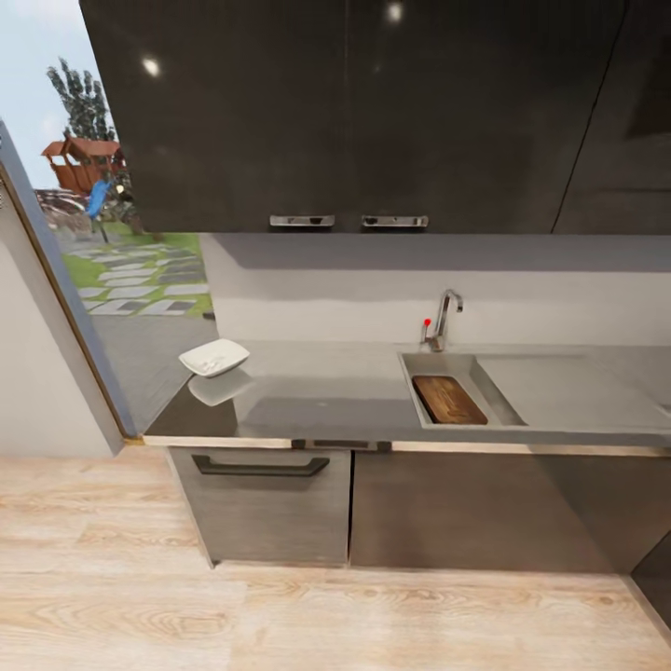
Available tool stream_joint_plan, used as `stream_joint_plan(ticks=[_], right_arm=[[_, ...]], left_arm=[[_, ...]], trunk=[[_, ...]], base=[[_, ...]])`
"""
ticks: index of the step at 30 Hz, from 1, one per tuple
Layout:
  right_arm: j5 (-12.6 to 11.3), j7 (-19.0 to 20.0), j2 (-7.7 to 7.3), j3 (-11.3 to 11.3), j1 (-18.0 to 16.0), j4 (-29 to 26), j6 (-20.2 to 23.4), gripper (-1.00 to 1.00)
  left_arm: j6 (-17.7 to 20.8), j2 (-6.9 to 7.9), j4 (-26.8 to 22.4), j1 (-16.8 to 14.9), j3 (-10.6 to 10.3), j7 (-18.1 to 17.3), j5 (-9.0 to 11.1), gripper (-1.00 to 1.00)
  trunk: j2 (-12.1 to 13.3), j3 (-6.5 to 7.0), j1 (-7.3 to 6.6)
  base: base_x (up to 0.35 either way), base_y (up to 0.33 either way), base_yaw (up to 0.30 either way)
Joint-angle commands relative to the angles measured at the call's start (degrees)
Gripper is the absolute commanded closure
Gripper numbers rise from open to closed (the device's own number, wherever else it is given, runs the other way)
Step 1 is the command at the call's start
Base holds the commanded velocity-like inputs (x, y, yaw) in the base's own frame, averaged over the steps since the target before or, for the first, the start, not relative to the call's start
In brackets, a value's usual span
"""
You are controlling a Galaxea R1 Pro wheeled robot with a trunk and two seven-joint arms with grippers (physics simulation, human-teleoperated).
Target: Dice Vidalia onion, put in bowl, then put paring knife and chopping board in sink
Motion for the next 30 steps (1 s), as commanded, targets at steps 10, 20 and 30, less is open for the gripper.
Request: stream_joint_plan(ticks=[10, 20, 30], right_arm=[[0.6, 0.2, 0.15, -0.4, 0.0, 0.0, -0.3, -1.0], [0.7, 0.3, 0.23, -0.2, 0.0, 0.0, -0.5, -1.0], [0.9, 0.5, -0.34, -0.1, 0.0, 7.2, -1.2, -1.0]], left_arm=[[-0.1, 0.03, -0.1, 0.0, -0.5, 0.2, 0.6, -1.0], [-0.1, 0.01, -0.1, 0.0, -0.5, 0.2, 0.6, -1.0], [-0.1, 0.03, -0.1, 0.0, -0.5, 0.2, 0.6, -1.0]], trunk=[[-0.1, 0.82, 0.04], [-0.1, 1.74, 0.04], [-0.1, 2.65, 0.04]], base=[[0.0, 0.0, 0.0], [0.0, 0.0, 0.0], [0.0, 0.0, 0.0]])
